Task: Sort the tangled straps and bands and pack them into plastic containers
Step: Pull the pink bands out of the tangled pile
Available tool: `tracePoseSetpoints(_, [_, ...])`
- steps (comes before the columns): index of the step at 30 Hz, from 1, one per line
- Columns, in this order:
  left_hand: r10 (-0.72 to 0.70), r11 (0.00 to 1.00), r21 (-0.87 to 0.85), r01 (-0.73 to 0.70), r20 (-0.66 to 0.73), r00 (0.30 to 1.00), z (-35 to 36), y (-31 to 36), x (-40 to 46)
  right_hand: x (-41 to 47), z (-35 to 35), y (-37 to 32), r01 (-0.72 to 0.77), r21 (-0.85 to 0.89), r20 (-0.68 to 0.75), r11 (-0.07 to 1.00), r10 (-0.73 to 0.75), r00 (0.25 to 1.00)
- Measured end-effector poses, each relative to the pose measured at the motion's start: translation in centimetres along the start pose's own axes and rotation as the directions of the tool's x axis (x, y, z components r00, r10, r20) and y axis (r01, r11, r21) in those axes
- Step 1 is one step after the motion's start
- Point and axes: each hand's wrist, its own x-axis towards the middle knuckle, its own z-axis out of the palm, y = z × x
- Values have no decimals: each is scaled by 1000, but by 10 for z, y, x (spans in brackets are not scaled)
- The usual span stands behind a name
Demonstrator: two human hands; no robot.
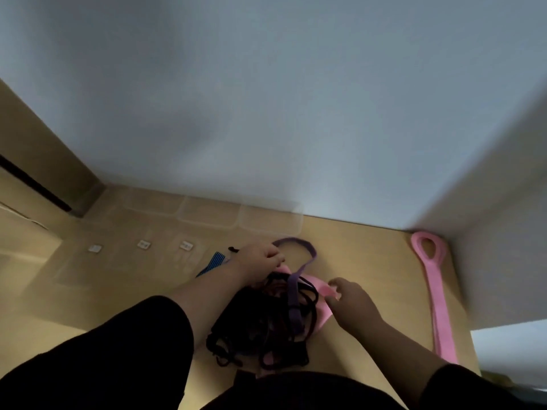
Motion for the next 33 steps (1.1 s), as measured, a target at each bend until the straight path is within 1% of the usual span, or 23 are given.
tracePoseSetpoints(1, [28, 999, 26, -29, 35, 999, 2, -3, -2, 2, 5, -2, -40, 28, -1, 999, 40, 999])
tracePoseSetpoints(3, [81, 996, 37, -83, 74, 994, 9, -11, -1, 8, 13, -5, -166, 91, 1, 982, 167, 986])
tracePoseSetpoints(4, [91, 995, 30, -94, 85, 992, 13, -13, 1, 11, 15, -5, -224, 105, 1, 969, 225, 974])
tracePoseSetpoints(6, [108, 994, 14, -110, 118, 987, 20, -16, 5, 14, 18, -5, -289, 87, -9, 953, 290, 957])
tracePoseSetpoints(8, [187, 978, 58, -199, 174, 967, 25, -12, 6, 17, 20, -5, -328, 84, 12, 941, 328, 945])
tracePoseSetpoints(10, [320, 927, 152, -344, 163, 934, 29, -8, 11, 15, 20, -10, -349, 179, 17, 920, 352, 936])
tracePoseSetpoints(12, [404, 855, 278, -438, 174, 898, 31, -6, 16, 9, 15, -18, -297, 261, -55, 919, 321, 945])
tracePoseSetpoints(14, [433, 779, 371, -505, 264, 862, 34, -5, 23, 3, 9, -26, -221, 351, -143, 910, 286, 948])
tracePoseSetpoints(15, [439, 738, 410, -537, 313, 842, 36, -5, 25, -1, 5, -32, -176, 423, -171, 889, 269, 948])
tracePoseSetpoints(16, [440, 695, 457, -554, 339, 832, 36, -3, 26, -5, 2, -37, -129, 487, -187, 864, 247, 951])
tracePoseSetpoints(17, [445, 650, 513, -561, 343, 828, 35, -2, 28, -8, -2, -42, -79, 516, -201, 853, 211, 957])
tracePoseSetpoints(19, [464, 558, 630, -540, 303, 833, 33, 1, 28, -14, -9, -52, 13, 471, -231, 882, 109, 967])
tracePoseSetpoints(20, [471, 532, 666, -522, 280, 837, 32, 1, 28, -15, -11, -57, 52, 439, -245, 897, 63, 967])
tracePoseSetpoints(23, [480, 564, 675, -476, 201, 854, 26, 4, 27, -19, -17, -69, 110, 382, -269, 918, -4, 963])
tracePoseSetpoints(25, [502, 578, 656, -485, 182, 845, 21, 5, 25, -21, -22, -77, 114, 392, -289, 913, 5, 957])
tracePoseSetpoints(29, [524, 589, 622, -515, 191, 830, 14, 1, 21, -22, -35, -92, 128, 439, -361, 889, 45, 931])
tracePoseSetpoints(31, [481, 605, 637, -478, 186, 857, 7, -3, 21, -23, -39, -105, 148, 460, -389, 876, 49, 920])
tracePoseSetpoints(33, [413, 633, 656, -411, 163, 896, 0, -7, 20, -26, -43, -120, 178, 481, -420, 858, 48, 906])
